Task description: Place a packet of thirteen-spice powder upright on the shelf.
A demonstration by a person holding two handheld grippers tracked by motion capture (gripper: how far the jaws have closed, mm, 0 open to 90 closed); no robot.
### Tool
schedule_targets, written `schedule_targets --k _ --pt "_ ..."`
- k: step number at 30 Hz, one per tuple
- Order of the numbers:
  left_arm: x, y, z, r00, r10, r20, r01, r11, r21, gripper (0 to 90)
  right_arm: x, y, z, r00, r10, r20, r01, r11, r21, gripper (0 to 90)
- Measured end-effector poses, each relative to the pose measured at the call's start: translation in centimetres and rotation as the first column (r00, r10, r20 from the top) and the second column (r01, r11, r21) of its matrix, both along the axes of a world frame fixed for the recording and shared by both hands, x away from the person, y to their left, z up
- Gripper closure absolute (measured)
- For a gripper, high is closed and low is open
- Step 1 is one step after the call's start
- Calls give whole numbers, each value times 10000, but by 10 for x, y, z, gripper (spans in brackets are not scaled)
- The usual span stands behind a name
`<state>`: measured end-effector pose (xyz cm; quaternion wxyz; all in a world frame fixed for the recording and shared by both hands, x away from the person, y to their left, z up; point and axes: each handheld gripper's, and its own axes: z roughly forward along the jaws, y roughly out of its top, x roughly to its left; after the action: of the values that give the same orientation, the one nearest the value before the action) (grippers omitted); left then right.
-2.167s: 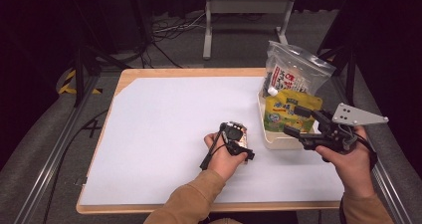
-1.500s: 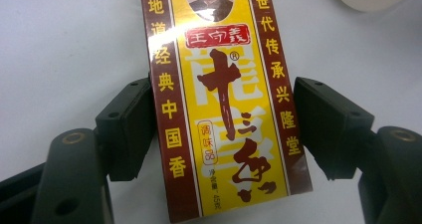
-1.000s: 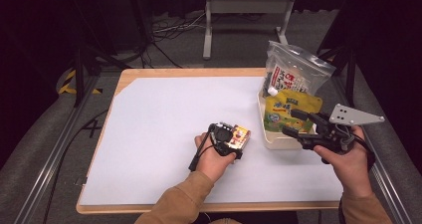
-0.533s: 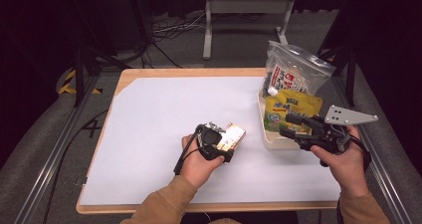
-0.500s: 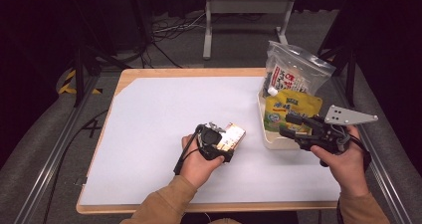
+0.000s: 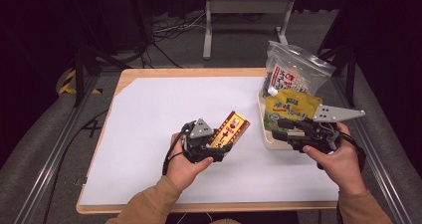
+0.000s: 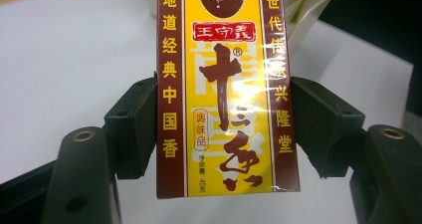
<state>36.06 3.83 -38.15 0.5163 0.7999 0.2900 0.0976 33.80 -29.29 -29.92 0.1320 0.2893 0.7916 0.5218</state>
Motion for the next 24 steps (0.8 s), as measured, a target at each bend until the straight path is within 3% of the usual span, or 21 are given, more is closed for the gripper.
schedule_targets --k 2,6,12,15,24 --pt "0 5 -2 9999 -59 99 62 9995 -297 323 0 4 5 9995 -5 -307 0 9999 -153 538" --pt "-1 13 -6 9995 -126 299 145 9978 -647 322 0 7 10 9994 -113 -332 98 9990 -446 520" --pt "-2 19 -17 9957 -170 913 272 9934 -1110 322 4 14 16 9977 -84 -677 37 9976 -688 514" --pt "-3 18 -22 9926 -140 1205 284 9926 -1183 322 5 17 18 9963 -128 -853 59 9967 -809 512" --pt "-9 13 -31 9828 -236 1832 396 9957 -842 322 10 27 28 9910 -179 -1327 28 9936 -1132 538"
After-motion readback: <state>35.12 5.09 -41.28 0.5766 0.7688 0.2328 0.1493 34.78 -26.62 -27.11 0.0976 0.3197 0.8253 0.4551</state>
